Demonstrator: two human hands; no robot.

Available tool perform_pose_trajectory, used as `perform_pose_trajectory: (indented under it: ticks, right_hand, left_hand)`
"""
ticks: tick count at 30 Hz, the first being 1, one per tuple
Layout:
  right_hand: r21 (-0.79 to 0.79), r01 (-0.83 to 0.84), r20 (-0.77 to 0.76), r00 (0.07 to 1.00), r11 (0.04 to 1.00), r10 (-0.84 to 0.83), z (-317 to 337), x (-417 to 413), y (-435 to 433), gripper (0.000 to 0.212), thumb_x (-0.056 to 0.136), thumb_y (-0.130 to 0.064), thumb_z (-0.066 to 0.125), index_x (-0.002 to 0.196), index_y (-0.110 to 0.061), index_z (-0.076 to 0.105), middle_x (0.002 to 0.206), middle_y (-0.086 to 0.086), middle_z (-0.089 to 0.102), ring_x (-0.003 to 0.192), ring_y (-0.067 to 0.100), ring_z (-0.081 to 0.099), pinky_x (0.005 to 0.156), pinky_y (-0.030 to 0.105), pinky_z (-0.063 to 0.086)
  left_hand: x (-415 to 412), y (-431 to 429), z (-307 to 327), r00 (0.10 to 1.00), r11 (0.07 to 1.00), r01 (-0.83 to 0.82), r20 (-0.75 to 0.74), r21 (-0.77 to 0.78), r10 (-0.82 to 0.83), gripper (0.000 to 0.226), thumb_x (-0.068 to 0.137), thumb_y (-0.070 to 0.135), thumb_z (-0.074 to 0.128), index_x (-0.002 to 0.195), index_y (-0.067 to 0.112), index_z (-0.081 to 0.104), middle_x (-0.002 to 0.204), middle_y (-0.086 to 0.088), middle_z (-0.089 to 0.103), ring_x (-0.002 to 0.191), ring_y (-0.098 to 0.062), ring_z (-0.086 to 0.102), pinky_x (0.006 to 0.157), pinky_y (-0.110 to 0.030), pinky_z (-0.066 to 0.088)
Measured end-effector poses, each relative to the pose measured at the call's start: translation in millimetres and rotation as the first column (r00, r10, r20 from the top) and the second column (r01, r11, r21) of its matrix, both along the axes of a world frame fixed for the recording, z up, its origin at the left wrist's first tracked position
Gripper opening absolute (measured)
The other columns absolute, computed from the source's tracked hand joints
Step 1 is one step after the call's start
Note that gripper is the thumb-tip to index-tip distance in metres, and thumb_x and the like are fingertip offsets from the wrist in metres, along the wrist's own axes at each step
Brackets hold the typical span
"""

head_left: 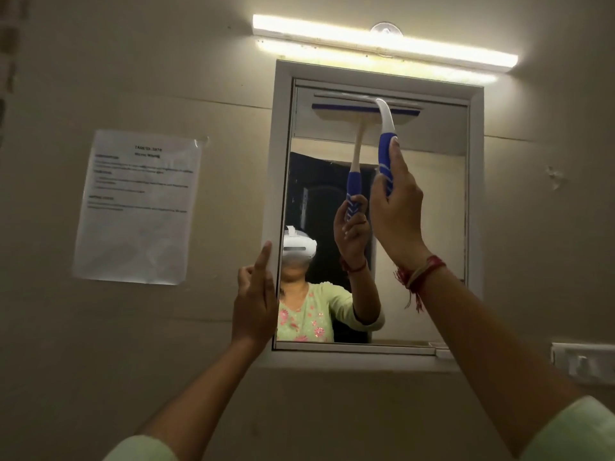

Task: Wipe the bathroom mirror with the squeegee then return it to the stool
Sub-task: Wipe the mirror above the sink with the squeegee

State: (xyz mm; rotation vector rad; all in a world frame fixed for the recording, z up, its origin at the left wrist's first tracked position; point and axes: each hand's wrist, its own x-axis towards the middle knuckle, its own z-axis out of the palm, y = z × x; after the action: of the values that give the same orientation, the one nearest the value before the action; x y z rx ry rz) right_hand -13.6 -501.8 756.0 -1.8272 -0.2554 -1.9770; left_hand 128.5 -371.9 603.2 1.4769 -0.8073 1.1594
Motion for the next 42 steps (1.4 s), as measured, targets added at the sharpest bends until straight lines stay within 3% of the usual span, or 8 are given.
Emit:
perform_pose_trajectory:
  ticks: [3,7,12,16,21,27,35,42]
  right_hand:
    - [-0.018,0.034,0.008,0.999,0.999,-0.034,3.6,7.4,7.0,0.052,0.096,-0.01,0.044,0.144,-0.01,0.023,0.121,0.014,0.056,0.098,0.014,0.055,0.076,0.002,0.04]
    - [0.003,0.041,-0.001,0.999,0.999,-0.041,7.8,15.2,18.3,0.053,0.097,-0.011,0.042,0.145,-0.011,0.02,0.118,0.015,0.055,0.1,0.022,0.058,0.087,0.024,0.048]
    - [0.008,0.175,-0.009,0.985,0.985,-0.175,15.8,21.8,22.8,0.054,0.098,-0.016,0.04,0.146,-0.014,0.016,0.115,0.016,0.055,0.096,0.018,0.057,0.082,0.02,0.043]
    - [0.017,0.237,-0.023,0.971,0.971,-0.236,14.4,23.3,25.5,0.055,0.098,-0.016,0.04,0.146,-0.016,0.013,0.115,0.017,0.054,0.098,0.022,0.058,0.086,0.026,0.047]
    - [0.005,0.215,-0.033,0.976,0.977,-0.214,8.5,25.8,29.2,0.056,0.098,-0.016,0.04,0.146,-0.017,0.011,0.115,0.017,0.055,0.095,0.019,0.058,0.082,0.019,0.041]
    - [-0.036,0.207,-0.045,0.977,0.978,-0.209,-6.4,26.1,29.4,0.056,0.098,-0.016,0.04,0.147,-0.015,0.013,0.108,0.018,0.056,0.081,0.009,0.05,0.074,0.017,0.041]
    - [-0.075,0.22,-0.064,0.972,0.973,-0.225,-31.3,22.7,27.9,0.056,0.097,-0.017,0.041,0.146,-0.015,0.015,0.105,0.018,0.056,0.078,0.012,0.053,0.073,0.021,0.045]
    - [-0.063,0.218,-0.111,0.968,0.974,-0.224,-55.6,16.9,31.9,0.057,0.097,-0.017,0.041,0.146,-0.016,0.012,0.107,0.017,0.055,0.079,0.012,0.052,0.077,0.021,0.044]
  left_hand:
    - [0.3,0.0,-0.4,1.0,1.0,-0.008,0.004,-0.002,0.008,0.047,0.098,0.03,0.024,0.144,0.037,0.017,0.096,-0.004,0.041,0.053,-0.011,0.044,0.047,-0.012,0.029]
    - [1.2,-0.5,0.3,1.0,1.0,-0.011,0.0,-0.001,0.011,0.047,0.099,0.025,0.027,0.144,0.034,0.017,0.096,-0.005,0.042,0.051,-0.01,0.042,0.047,-0.012,0.029]
    - [1.2,-0.3,0.0,1.0,1.0,-0.007,0.017,0.0,0.007,0.047,0.097,0.032,0.023,0.144,0.036,0.018,0.096,-0.001,0.041,0.052,-0.008,0.043,0.042,-0.01,0.033]
    - [1.9,-0.3,-0.1,1.0,1.0,0.001,0.021,-0.01,-0.001,0.047,0.097,0.031,0.023,0.144,0.035,0.016,0.097,-0.003,0.042,0.052,-0.007,0.042,0.046,-0.01,0.03]
    - [2.4,-0.8,0.3,1.0,1.0,-0.001,0.028,-0.009,0.001,0.047,0.097,0.031,0.024,0.144,0.033,0.017,0.097,-0.002,0.041,0.052,-0.006,0.041,0.042,-0.01,0.033]
    - [1.4,-0.5,0.8,1.0,1.0,-0.003,0.026,-0.014,0.003,0.047,0.097,0.031,0.023,0.143,0.033,0.015,0.097,-0.003,0.041,0.052,-0.006,0.041,0.041,-0.011,0.035]
    - [6.0,-2.0,-0.8,0.999,1.0,-0.002,0.035,-0.015,0.003,0.045,0.099,0.03,0.024,0.142,0.039,0.017,0.097,-0.003,0.041,0.051,-0.006,0.04,0.042,-0.011,0.033]
    - [7.0,-1.3,-0.6,0.999,1.0,0.004,0.048,-0.025,-0.003,0.045,0.1,0.024,0.026,0.144,0.033,0.021,0.096,-0.004,0.04,0.052,-0.009,0.04,0.055,-0.004,0.041]
